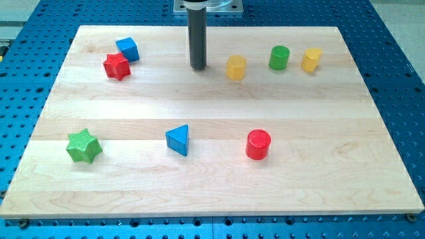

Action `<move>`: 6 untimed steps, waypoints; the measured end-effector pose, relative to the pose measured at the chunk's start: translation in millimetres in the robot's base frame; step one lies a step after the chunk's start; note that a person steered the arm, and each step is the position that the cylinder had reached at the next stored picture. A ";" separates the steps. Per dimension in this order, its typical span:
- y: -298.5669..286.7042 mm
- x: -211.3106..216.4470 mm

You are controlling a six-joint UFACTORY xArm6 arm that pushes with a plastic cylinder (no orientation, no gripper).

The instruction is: Place the hexagon below the green circle

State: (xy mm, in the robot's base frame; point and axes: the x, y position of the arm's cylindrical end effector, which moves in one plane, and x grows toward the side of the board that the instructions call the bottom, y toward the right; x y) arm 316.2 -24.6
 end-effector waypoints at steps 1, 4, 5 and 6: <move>0.2 -9.6; 106.0 21.9; 168.9 79.6; 189.3 88.4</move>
